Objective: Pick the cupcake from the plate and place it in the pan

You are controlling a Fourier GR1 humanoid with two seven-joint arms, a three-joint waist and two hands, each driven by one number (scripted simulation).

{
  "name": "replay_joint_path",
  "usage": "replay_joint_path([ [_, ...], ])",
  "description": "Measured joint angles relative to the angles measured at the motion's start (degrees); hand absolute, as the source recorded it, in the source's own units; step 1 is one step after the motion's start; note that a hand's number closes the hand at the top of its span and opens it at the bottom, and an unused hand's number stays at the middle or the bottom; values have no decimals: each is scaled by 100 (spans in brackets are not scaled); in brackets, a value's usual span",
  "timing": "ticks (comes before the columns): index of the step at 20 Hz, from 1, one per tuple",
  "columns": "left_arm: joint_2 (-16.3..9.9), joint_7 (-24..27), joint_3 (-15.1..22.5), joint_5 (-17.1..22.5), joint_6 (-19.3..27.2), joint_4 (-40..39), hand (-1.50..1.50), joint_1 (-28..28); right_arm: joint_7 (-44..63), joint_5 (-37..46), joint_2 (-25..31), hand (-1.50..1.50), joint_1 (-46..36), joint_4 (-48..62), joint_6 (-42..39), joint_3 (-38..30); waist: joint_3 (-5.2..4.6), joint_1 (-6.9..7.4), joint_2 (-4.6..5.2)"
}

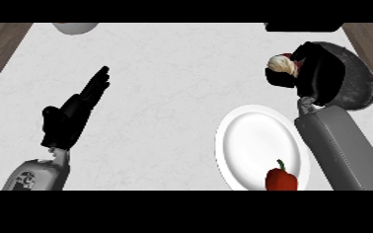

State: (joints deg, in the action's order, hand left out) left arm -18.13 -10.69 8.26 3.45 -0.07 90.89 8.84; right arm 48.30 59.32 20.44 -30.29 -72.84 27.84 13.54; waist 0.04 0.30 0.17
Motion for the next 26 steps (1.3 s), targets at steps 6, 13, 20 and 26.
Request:
replay_joint_path([
  [6,98,44,-7,-153,-25,41,0,-86,-1070,-352,286,150,-150,1313,773,-755,2,36,7],
  [13,281,-38,-10,-278,-59,11,0,33,-2751,-1117,599,150,-670,3073,1301,-1574,3,67,21],
  [20,231,1,-183,-213,-318,35,0,-22,-4145,-1621,822,150,-1158,4592,1677,-2230,7,125,39],
  [26,377,-70,-83,-344,-236,81,0,65,-4019,-1871,1141,-150,-1403,5623,1108,-2612,14,207,88],
])
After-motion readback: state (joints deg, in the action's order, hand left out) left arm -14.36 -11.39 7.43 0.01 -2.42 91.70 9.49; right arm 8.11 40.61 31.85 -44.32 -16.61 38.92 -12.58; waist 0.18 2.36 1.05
